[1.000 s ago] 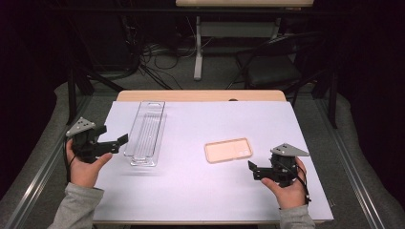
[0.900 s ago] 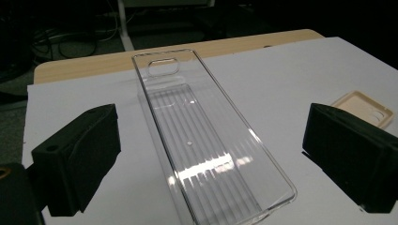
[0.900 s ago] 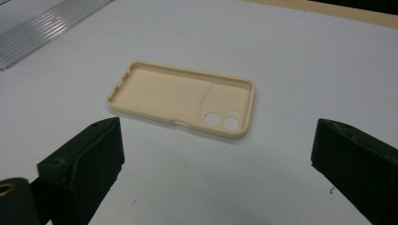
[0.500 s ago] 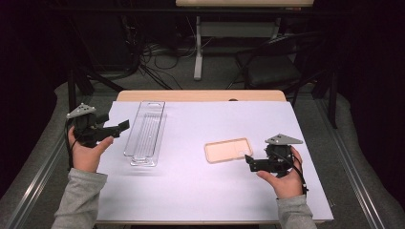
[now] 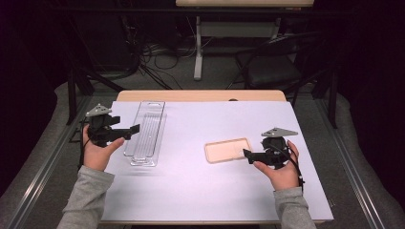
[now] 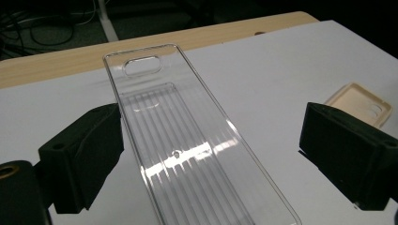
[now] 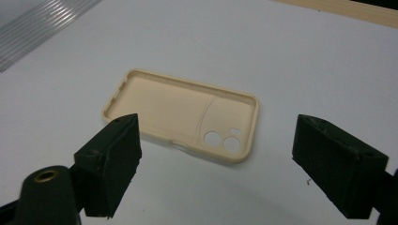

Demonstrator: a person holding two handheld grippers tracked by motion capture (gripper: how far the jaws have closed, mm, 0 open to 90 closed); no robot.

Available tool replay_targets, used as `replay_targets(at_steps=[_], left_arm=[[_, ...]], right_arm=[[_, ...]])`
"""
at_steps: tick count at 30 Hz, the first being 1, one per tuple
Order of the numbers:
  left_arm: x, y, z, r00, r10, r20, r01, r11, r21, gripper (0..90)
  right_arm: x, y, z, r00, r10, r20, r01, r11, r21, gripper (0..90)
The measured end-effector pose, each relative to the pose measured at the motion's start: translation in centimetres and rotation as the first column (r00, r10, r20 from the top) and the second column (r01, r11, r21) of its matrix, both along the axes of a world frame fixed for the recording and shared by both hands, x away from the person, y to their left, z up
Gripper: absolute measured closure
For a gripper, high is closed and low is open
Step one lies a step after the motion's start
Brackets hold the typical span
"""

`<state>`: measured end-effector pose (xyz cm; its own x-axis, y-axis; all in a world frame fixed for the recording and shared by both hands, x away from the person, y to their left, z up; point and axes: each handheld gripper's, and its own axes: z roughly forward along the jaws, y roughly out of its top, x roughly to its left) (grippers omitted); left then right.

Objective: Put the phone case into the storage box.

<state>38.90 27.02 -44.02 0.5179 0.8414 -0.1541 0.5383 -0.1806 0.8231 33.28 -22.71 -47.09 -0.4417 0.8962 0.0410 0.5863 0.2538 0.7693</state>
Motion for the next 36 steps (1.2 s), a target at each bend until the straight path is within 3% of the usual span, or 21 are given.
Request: replay_targets(at_steps=[4,8,12,20,31,33,35,36], left_arm=[[0.0,-0.4,-0.1,0.9998,-0.018,-0.004,0.018,0.9998,0.003,6.5],[-0.2,-1.2,-0.2,0.997,-0.061,-0.048,0.061,0.9981,0.004,7.7],[-0.4,-2.0,-0.1,0.9959,-0.082,-0.037,0.083,0.9958,0.037,10.1],[-1.1,-3.8,0.6,0.9878,-0.155,-0.014,0.155,0.9873,0.032,11.1],[-1.2,-4.1,0.3,0.9865,-0.163,-0.016,0.164,0.9855,0.045,12.6],[-1.2,-4.1,0.4,0.9867,-0.162,-0.013,0.162,0.9858,0.043,12.8],[-1.2,-4.0,0.5,0.9869,-0.161,-0.011,0.161,0.986,0.042,13.3],[-1.2,-3.9,0.5,0.9869,-0.161,-0.01,0.161,0.9859,0.045,13.5]], right_arm=[[0.3,0.4,-0.2,0.9999,0.014,-0.001,-0.014,1.0,-0.016,22.8],[0.5,1.1,-0.4,0.9993,0.037,-0.007,-0.037,0.999,-0.035,26.2],[0.7,2.2,-0.4,0.9973,0.073,-0.008,-0.074,0.996,-0.051,30.2],[1.5,4.5,0.0,0.9919,0.126,-0.018,-0.127,0.989,-0.077,32.2],[2.4,6.3,0.5,0.9835,0.177,-0.039,-0.18,0.978,-0.106,38.7],[2.7,6.4,0.6,0.979,0.195,-0.058,-0.201,0.971,-0.129,46.3],[2.8,6.5,0.6,0.9768,0.205,-0.062,-0.212,0.967,-0.138,46.2],[3.1,6.5,0.8,0.9754,0.208,-0.072,-0.217,0.962,-0.166,46.2]])
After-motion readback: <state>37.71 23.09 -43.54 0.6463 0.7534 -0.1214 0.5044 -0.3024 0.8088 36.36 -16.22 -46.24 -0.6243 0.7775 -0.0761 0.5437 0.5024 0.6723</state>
